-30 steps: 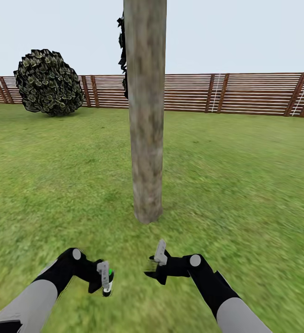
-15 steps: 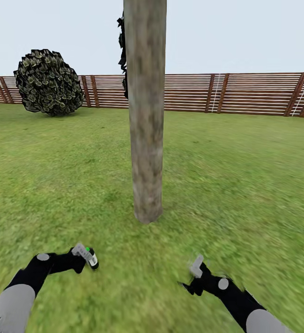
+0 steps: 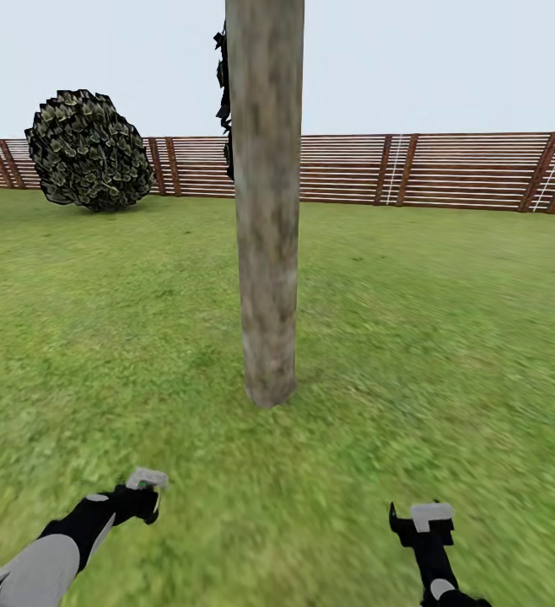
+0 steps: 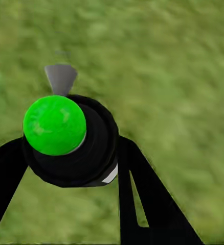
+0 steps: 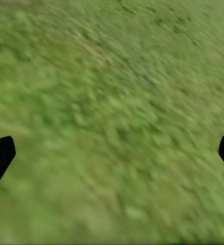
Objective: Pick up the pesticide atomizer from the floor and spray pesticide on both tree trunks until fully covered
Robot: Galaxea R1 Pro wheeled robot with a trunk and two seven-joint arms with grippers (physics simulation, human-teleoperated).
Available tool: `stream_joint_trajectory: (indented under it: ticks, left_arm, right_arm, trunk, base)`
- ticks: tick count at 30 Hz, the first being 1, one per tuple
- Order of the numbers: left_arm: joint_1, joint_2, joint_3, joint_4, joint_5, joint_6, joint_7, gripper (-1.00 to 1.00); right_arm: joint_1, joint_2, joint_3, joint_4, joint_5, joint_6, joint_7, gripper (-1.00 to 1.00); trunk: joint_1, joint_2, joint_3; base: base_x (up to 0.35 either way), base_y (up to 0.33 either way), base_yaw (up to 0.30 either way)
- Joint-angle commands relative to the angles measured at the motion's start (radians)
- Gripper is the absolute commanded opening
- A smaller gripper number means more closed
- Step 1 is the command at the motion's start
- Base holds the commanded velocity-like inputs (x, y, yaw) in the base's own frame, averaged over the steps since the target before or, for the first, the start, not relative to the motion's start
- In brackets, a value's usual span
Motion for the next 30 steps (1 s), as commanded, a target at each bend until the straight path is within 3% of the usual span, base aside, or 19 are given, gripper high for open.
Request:
stream_joint_trajectory:
  ticks: [1, 2, 7, 17, 30]
  left_arm:
    - [-0.001, -0.010, 0.006, -0.003, -0.003, 0.064, -0.001, -1.00]
    - [-0.003, -0.017, 0.003, -0.006, -0.004, 0.104, 0.002, -1.00]
    - [-0.004, -0.024, 0.000, -0.009, -0.005, 0.141, 0.006, -1.00]
    - [-0.002, -0.050, 0.000, -0.007, -0.004, 0.146, 0.010, -1.00]
    - [-0.002, -0.059, -0.002, 0.001, -0.005, 0.147, 0.008, -1.00]
  right_arm:
    - [0.003, -0.002, 0.004, 0.002, -0.003, -0.011, -0.012, 1.00]
    - [0.007, -0.003, 0.004, 0.004, -0.008, -0.017, -0.012, 1.00]
    - [0.021, 0.005, 0.004, 0.001, -0.013, -0.022, -0.014, 1.00]
    - [0.025, 0.009, 0.002, 0.002, -0.014, -0.021, -0.018, 1.00]
    - [0.028, 0.017, 0.002, 0.004, -0.015, -0.021, -0.018, 1.00]
  trunk:
    - [0.000, 0.000, -0.001]
    - [0.000, 0.000, -0.001]
    - [0.000, 0.000, -0.001]
    - [0.000, 0.000, -0.001]
    - [0.000, 0.000, -0.001]
  base:
    - [0.000, 0.000, 0.000]
    - [0.000, 0.000, 0.000]
    - [0.124, -0.003, 0.000]
    - [0.282, -0.136, 0.000]
    - [0.279, -0.170, -0.035]
